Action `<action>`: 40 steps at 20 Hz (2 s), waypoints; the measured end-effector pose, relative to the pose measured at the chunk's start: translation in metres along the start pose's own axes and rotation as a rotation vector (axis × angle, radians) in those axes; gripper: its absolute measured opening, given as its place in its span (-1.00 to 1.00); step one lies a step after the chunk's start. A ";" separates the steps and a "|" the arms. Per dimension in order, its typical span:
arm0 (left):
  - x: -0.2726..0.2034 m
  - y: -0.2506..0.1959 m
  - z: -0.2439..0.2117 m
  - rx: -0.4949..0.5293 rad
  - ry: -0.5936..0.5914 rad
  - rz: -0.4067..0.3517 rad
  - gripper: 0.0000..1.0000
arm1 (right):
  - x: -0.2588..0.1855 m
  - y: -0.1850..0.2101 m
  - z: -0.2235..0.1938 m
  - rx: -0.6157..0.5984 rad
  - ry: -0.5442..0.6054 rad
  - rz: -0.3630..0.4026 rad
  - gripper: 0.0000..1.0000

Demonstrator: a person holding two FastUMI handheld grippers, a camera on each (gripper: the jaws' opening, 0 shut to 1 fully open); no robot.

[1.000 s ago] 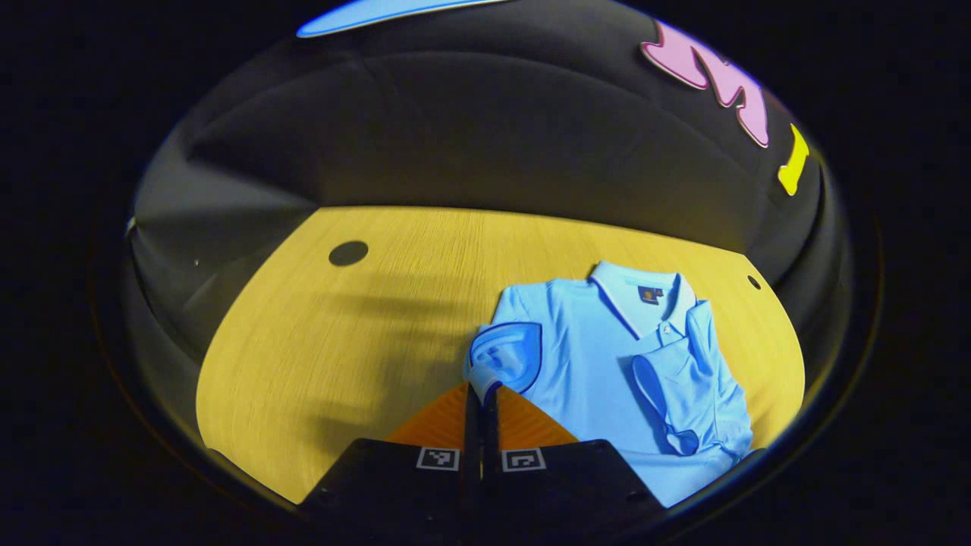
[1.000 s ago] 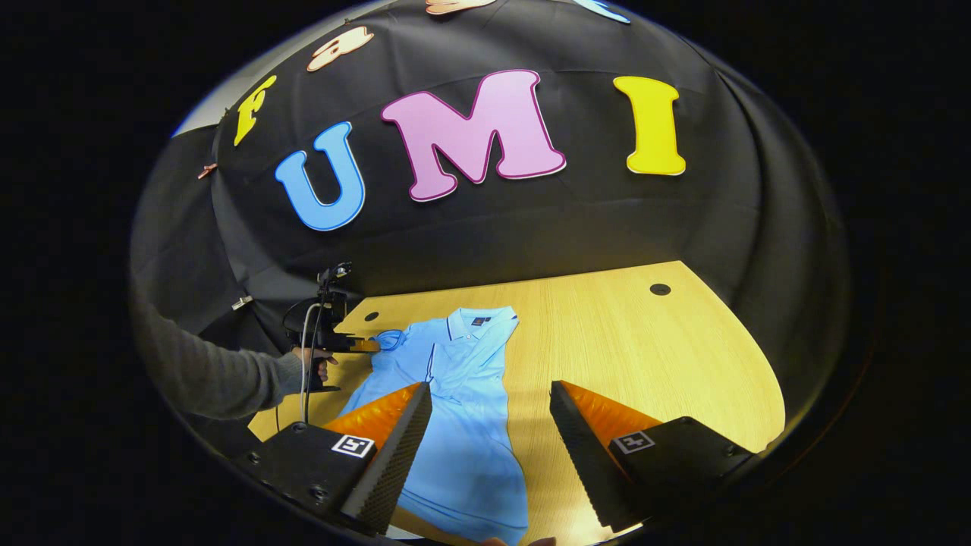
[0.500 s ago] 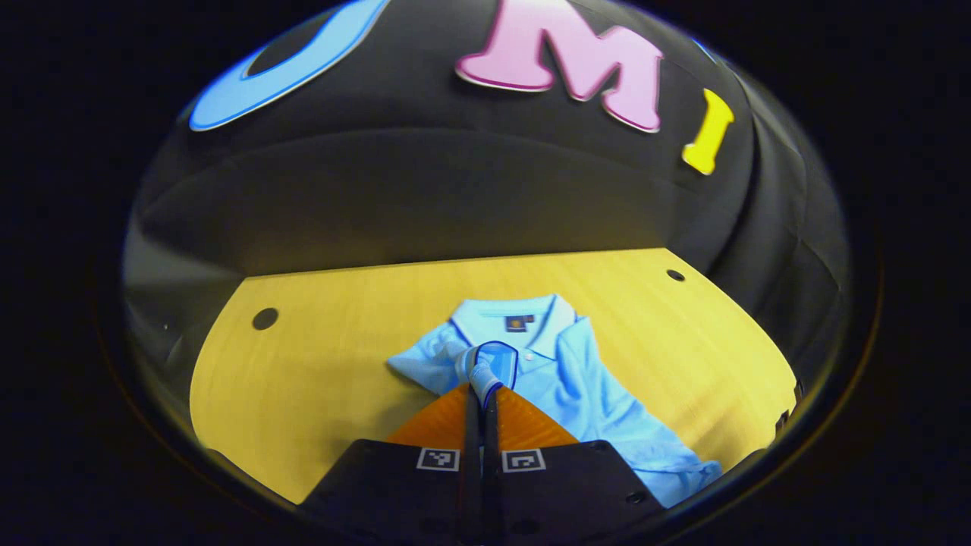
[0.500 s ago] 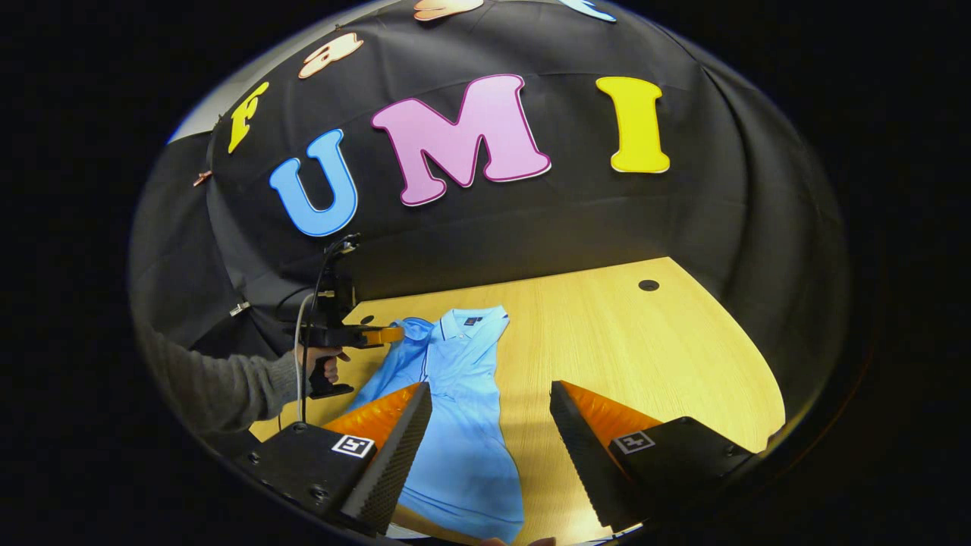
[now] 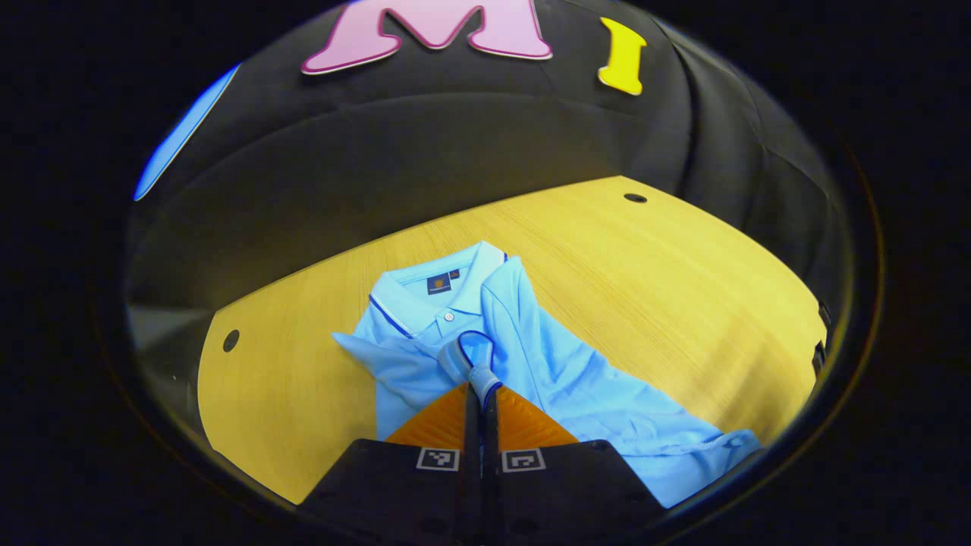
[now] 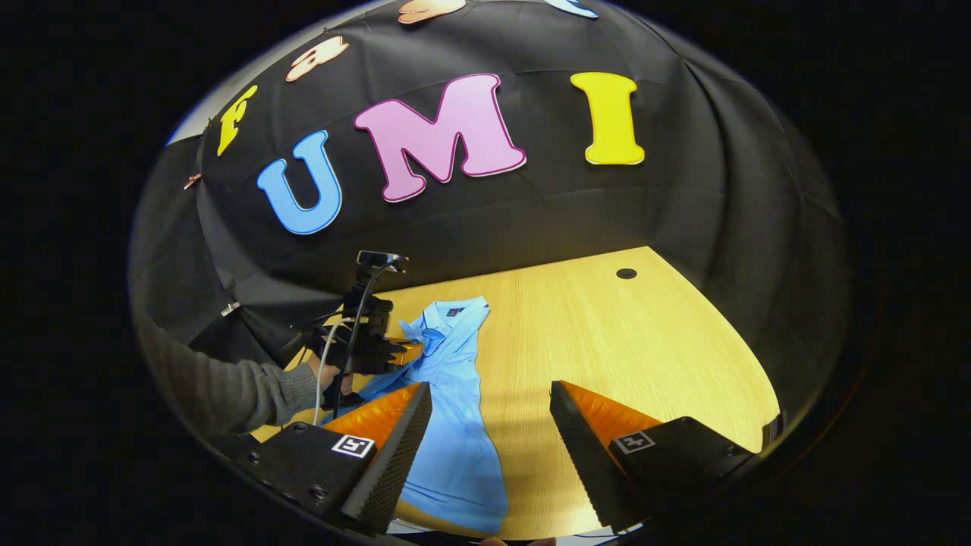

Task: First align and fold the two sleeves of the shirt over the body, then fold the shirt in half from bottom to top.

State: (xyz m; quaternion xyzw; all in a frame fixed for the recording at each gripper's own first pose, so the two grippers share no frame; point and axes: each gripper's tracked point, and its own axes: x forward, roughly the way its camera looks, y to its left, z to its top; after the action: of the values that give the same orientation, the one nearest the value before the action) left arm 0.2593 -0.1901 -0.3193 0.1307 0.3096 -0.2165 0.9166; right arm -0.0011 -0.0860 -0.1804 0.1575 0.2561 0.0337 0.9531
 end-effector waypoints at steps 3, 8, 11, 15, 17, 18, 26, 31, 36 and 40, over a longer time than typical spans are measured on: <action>0.007 -0.005 -0.005 0.019 0.018 0.022 -0.88 | -0.004 -0.003 -0.003 0.000 0.007 -0.004 0.95; 0.012 -0.011 -0.013 0.005 0.048 0.003 -0.77 | -0.007 -0.007 -0.005 0.003 0.010 -0.010 0.95; 0.012 -0.016 -0.016 0.000 0.058 -0.021 -0.05 | -0.009 -0.008 -0.007 0.005 0.011 -0.012 0.95; 0.013 -0.018 -0.015 0.000 0.058 -0.010 0.10 | -0.012 -0.009 -0.007 0.004 0.008 -0.018 0.95; 0.013 -0.017 -0.015 0.004 0.058 0.000 0.14 | -0.015 -0.010 -0.007 0.004 0.006 -0.022 0.95; 0.013 -0.016 -0.014 0.006 0.057 0.008 0.21 | -0.016 -0.010 -0.007 0.004 0.006 -0.024 0.95; -0.005 0.000 -0.006 0.001 0.012 0.063 0.89 | -0.022 -0.010 -0.014 0.004 0.013 -0.047 0.95; -0.065 0.014 0.006 -0.038 -0.093 0.072 0.95 | -0.028 0.001 -0.030 -0.028 0.045 -0.054 0.95; -0.152 0.036 -0.019 -0.087 -0.155 0.078 0.94 | -0.041 0.012 -0.077 -0.084 0.142 -0.059 0.96; -0.206 0.048 -0.067 -0.119 -0.138 0.092 0.94 | -0.049 0.019 -0.116 -0.103 0.214 -0.057 0.96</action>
State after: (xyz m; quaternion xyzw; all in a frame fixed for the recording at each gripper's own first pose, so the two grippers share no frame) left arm 0.1006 -0.0585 -0.2375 0.0748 0.2519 -0.1636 0.9509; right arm -0.1013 -0.0419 -0.2458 0.0964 0.3587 0.0363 0.9278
